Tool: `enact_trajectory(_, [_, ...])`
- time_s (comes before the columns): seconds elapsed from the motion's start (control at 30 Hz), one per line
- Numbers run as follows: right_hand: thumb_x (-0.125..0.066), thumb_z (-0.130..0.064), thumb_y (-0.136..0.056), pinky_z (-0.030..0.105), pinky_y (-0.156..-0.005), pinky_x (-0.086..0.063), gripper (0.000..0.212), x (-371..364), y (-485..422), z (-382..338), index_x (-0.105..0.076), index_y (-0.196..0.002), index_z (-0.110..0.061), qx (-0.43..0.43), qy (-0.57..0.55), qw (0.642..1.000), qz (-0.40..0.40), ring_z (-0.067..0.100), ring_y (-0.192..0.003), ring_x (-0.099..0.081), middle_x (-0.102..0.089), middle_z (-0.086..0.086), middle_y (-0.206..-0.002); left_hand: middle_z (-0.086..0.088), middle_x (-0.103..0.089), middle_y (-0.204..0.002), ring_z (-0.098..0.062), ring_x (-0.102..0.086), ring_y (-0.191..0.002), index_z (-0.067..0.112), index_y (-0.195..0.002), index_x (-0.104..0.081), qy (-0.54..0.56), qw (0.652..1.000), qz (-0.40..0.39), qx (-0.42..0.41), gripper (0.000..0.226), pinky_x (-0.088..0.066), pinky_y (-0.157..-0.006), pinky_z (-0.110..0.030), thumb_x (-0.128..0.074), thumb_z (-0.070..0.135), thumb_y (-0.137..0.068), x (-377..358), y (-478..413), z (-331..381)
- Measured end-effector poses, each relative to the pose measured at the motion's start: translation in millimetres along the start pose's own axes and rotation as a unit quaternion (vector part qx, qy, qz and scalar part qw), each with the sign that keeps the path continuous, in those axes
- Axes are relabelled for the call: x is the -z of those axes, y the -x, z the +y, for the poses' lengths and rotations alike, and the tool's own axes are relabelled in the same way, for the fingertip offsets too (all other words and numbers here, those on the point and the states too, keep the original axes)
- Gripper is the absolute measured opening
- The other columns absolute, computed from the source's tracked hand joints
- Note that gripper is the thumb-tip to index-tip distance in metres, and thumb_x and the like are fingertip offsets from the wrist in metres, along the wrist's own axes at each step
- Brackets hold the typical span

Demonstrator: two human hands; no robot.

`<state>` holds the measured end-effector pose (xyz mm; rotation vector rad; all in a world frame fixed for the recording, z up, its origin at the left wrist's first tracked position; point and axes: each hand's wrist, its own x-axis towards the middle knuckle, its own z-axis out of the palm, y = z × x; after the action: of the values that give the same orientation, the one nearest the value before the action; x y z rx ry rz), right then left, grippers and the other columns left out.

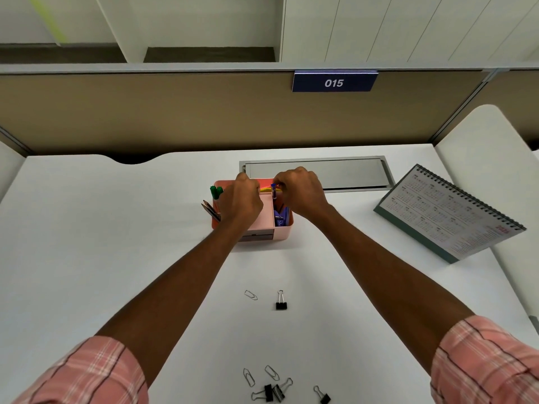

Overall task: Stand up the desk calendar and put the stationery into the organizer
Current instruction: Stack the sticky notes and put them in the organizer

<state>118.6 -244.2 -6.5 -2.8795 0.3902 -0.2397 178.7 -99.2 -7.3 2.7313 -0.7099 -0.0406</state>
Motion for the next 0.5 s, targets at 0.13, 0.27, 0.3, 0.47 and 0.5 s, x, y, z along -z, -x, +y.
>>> enact_trajectory(0.13, [-0.072,-0.039,-0.092,0.041,-0.088,-0.050,0.032,2,2,-2,-0.071,-0.119,-0.021,-0.008,0.004,1.000,-0.013,0.027,-0.100,-0.067,-0.077,0.004,-0.106,-0.009,-0.065,-0.121,-0.029,-0.068,-0.097,0.015,-0.115,-0.074,0.004,1.000,0.003,-0.001,0.020,-0.057,-0.079,-0.036,-0.063,0.024,-0.101,2,1,1])
enact_trajectory(0.27, [-0.070,-0.036,-0.093,0.040,-0.088,-0.050,0.029,5,7,-3,-0.072,-0.118,-0.020,-0.009,0.000,1.000,-0.015,0.027,-0.100,-0.067,-0.077,0.004,-0.106,-0.009,-0.065,-0.119,-0.029,-0.067,-0.094,0.014,-0.114,-0.074,0.007,1.000,0.002,-0.004,0.019,-0.058,-0.079,-0.037,-0.064,0.024,-0.100,5,5,1])
enact_trajectory(0.3, [-0.070,-0.035,-0.093,0.040,-0.087,-0.050,0.028,7,9,-3,-0.072,-0.116,-0.020,-0.009,-0.003,1.000,-0.012,0.027,-0.100,-0.066,-0.077,0.004,-0.105,-0.009,-0.066,-0.118,-0.029,-0.067,-0.093,0.014,-0.113,-0.074,0.010,1.000,0.003,-0.004,0.019,-0.059,-0.079,-0.037,-0.063,0.024,-0.101,6,6,1])
enact_trajectory(0.47, [-0.069,-0.025,-0.094,0.040,-0.086,-0.050,0.025,15,19,-7,-0.074,-0.116,-0.015,-0.011,-0.021,1.000,0.011,0.030,-0.101,-0.066,-0.077,0.008,-0.108,-0.007,-0.066,-0.119,-0.027,-0.067,-0.096,0.017,-0.112,-0.076,0.019,1.000,0.010,-0.008,0.021,-0.056,-0.078,-0.035,-0.059,0.027,-0.103,9,16,5])
enact_trajectory(0.5, [-0.070,-0.024,-0.093,0.041,-0.086,-0.051,0.025,17,22,-8,-0.074,-0.117,-0.014,-0.012,-0.023,1.000,0.012,0.030,-0.101,-0.066,-0.077,0.008,-0.109,-0.007,-0.067,-0.120,-0.027,-0.067,-0.098,0.018,-0.112,-0.076,0.019,1.000,0.013,-0.011,0.022,-0.054,-0.077,-0.034,-0.058,0.027,-0.103,10,18,6])
